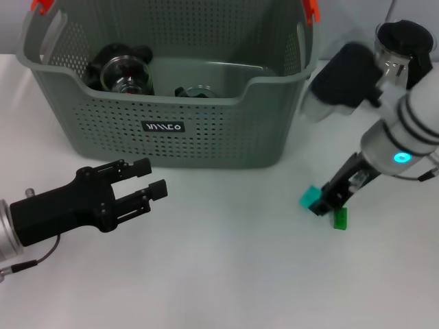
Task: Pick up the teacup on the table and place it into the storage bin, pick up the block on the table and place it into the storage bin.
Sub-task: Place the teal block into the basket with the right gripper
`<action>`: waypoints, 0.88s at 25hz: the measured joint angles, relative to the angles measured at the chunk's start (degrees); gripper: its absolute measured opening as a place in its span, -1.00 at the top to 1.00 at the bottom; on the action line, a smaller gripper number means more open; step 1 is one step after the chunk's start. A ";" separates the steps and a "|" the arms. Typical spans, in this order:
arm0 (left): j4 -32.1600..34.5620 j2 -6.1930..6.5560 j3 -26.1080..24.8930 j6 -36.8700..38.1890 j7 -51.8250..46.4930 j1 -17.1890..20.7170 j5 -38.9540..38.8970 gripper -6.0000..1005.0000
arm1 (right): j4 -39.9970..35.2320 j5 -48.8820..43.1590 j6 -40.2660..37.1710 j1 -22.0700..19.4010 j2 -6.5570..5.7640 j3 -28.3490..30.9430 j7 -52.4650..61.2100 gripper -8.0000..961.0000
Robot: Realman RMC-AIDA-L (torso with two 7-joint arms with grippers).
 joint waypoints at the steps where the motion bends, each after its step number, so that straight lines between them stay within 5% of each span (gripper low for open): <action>1: 0.00 -0.01 0.02 0.00 -0.03 0.01 0.00 -0.16 | -2.62 0.73 -1.17 -1.24 -0.04 1.29 -1.09 0.07; 7: 0.00 0.00 -0.05 -0.14 0.03 0.15 0.00 -0.16 | -16.34 20.42 -13.84 -12.24 -0.25 18.20 -22.11 0.11; 15: -0.01 0.08 -0.09 -0.17 -0.08 -0.72 -0.07 -0.16 | -6.87 41.02 -31.48 -17.42 -0.42 42.69 -48.36 0.11; 22: -0.08 0.12 -0.09 -0.02 -0.27 -1.17 -0.18 -0.16 | -4.80 59.09 -35.62 -18.91 -0.16 49.29 -51.76 0.11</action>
